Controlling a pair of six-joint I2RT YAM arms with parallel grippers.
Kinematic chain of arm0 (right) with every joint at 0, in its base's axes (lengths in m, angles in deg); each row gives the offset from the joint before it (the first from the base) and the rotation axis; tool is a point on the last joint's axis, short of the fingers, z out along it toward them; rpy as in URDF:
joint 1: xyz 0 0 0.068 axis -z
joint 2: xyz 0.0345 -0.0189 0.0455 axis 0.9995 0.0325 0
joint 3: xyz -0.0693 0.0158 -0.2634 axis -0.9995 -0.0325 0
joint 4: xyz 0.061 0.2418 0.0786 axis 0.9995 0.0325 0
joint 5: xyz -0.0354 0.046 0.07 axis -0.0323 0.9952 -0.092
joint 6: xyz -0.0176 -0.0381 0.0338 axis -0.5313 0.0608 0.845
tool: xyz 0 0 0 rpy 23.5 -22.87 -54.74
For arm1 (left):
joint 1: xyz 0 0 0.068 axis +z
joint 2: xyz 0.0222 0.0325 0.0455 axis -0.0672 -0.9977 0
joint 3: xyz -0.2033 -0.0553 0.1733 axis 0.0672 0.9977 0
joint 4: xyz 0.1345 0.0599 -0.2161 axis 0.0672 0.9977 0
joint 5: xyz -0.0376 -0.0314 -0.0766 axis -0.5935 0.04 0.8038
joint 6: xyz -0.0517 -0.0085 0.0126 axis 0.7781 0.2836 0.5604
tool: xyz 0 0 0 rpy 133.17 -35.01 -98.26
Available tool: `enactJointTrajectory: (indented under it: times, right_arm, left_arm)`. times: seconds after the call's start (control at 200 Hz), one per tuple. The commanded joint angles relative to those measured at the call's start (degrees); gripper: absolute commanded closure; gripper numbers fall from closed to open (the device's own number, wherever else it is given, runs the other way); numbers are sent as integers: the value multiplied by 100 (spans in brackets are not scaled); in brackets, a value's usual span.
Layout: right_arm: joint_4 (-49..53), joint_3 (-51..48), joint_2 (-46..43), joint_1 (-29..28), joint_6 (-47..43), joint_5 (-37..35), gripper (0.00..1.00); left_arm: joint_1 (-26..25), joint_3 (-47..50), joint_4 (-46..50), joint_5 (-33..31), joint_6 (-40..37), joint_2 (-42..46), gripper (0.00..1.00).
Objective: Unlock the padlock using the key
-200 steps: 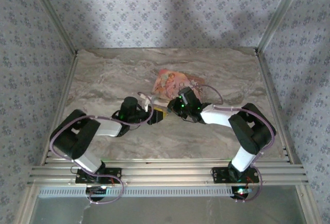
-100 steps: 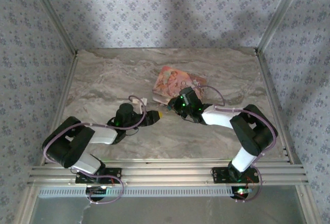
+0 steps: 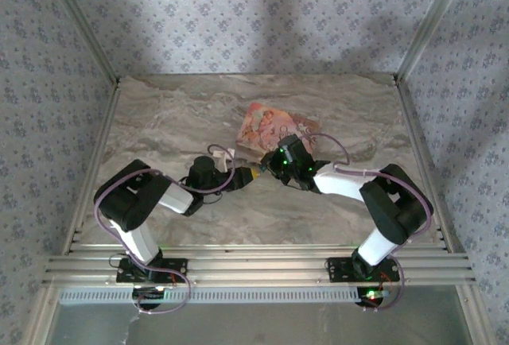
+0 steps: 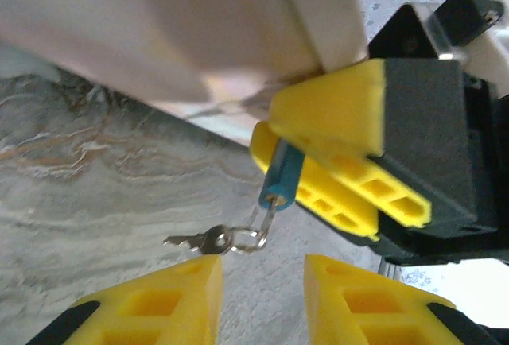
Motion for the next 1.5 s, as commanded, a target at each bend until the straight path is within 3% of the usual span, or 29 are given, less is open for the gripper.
enactJointTrajectory:
  times: [0.0,0.52,0.64,1.134,1.389,1.494]
  right_arm:
    - [242,-17,-152,-37,251,204,100]
    - [394,134,-137,-6,189,275,100]
    - [401,162,-113,-11,190,255,100]
    - [533,132,-43,-394,12,150,100]
    - [281,44,80,-524,135,239,100]
    - [437,51,-65,-464,75,117,100]
  left_arm:
    - [-16,-196,-343,164,-249,-134,67]
    - [-22,-368,-438,329,-325,-530,79]
    - [-41,-434,-462,441,-299,-587,100]
    - [-53,-640,-681,289,-341,-465,100]
    - [-100,-689,-352,370,-985,-354,100]
    - [-97,-589,-136,237,-1082,-250,74]
